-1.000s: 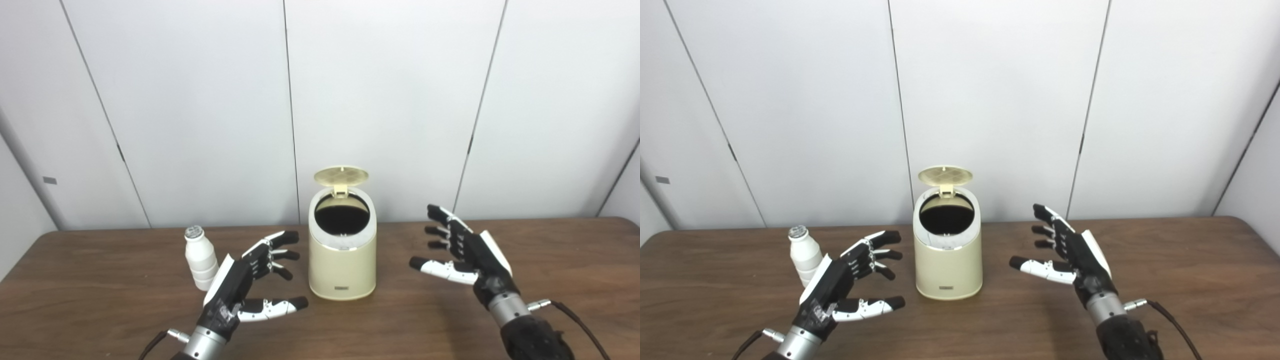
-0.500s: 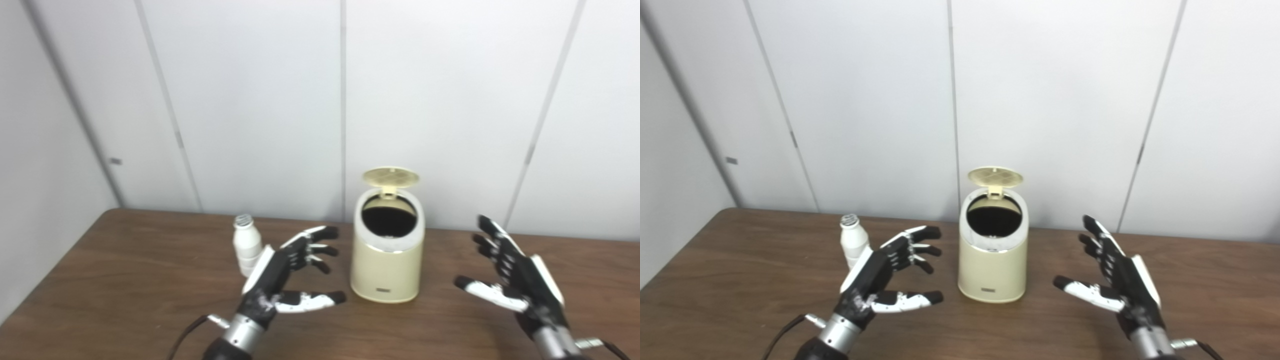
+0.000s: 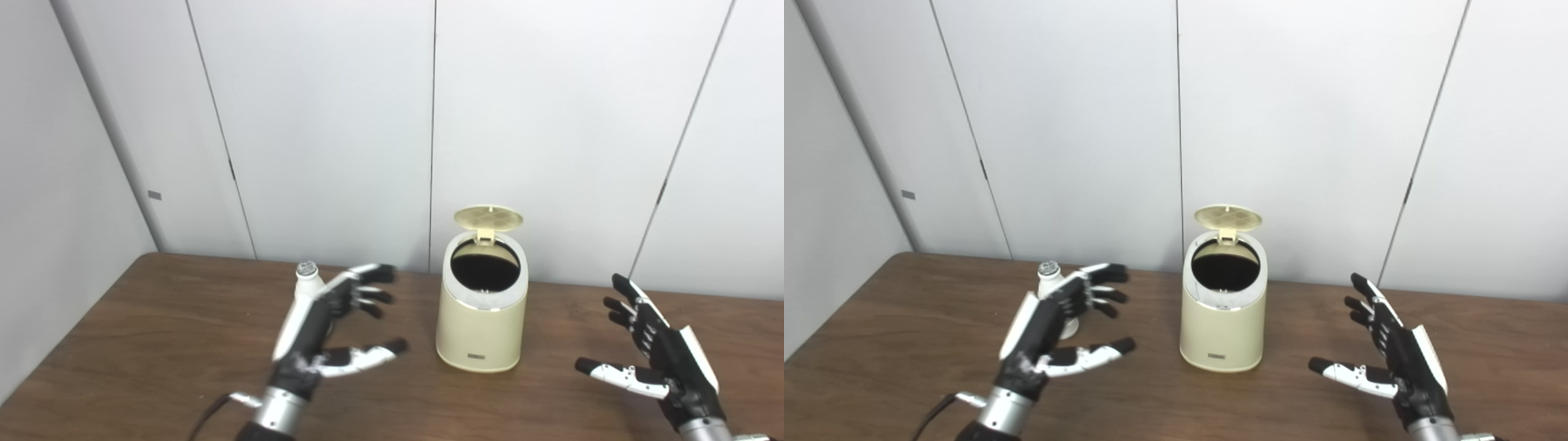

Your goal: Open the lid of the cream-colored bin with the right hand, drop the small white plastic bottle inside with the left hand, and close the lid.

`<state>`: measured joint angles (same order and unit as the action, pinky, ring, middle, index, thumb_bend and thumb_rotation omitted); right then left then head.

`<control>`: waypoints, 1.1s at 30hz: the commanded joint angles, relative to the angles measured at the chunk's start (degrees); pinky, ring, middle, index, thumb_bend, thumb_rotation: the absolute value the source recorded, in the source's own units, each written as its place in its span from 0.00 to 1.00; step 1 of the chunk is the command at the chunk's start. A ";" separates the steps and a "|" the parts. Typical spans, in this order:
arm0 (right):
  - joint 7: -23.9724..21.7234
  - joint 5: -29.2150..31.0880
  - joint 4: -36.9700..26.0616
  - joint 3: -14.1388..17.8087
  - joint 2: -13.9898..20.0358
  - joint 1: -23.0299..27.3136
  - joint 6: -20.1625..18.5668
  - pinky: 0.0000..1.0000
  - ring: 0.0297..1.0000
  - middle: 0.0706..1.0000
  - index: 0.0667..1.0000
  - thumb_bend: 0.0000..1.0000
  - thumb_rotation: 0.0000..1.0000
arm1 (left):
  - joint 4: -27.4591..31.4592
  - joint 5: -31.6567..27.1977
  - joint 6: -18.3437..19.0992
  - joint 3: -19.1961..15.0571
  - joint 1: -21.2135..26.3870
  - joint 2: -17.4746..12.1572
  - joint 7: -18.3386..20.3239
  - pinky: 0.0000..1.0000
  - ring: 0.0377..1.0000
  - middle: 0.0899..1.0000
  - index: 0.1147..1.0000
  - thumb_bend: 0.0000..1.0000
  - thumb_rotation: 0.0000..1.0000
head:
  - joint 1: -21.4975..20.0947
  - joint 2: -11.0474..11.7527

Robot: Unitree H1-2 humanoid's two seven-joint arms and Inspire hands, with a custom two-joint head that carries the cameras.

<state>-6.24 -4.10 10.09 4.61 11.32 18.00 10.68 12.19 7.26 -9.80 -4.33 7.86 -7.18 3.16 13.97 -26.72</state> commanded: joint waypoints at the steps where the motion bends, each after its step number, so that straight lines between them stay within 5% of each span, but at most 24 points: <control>1: 0.75 0.84 -1.73 0.46 1.07 2.20 1.34 0.88 0.88 0.95 0.93 0.79 0.12 | 2.98 1.42 0.91 -1.99 0.33 -0.77 -2.46 0.55 0.60 0.66 0.70 0.66 0.00 | 0.25 -0.07; 19: 0.57 1.07 -4.29 -0.03 1.24 3.27 -3.19 0.90 0.89 0.94 0.93 0.78 0.12 | 0.29 12.24 1.08 -9.61 -2.00 -2.03 -14.13 0.50 0.59 0.64 0.64 0.79 0.00 | 1.17 -0.40; 27: 0.34 0.90 -5.65 -0.39 1.58 3.31 -4.15 0.88 0.88 0.94 0.94 0.78 0.13 | -4.38 13.80 5.53 -9.02 -0.37 -3.02 -14.77 0.59 0.69 0.73 0.75 0.84 0.06 | 0.93 -0.39; 33: 0.27 0.68 -6.62 -0.67 1.84 3.26 -5.62 0.87 0.87 0.93 0.93 0.79 0.14 | -9.53 12.51 4.58 -7.26 2.45 -3.69 -14.61 0.67 0.78 0.83 0.85 0.87 0.06 | 0.76 -0.34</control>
<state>-6.26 -3.73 5.77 3.88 12.42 19.12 4.53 2.47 19.85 -3.46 -11.94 7.55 -9.81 -10.66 14.68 -26.98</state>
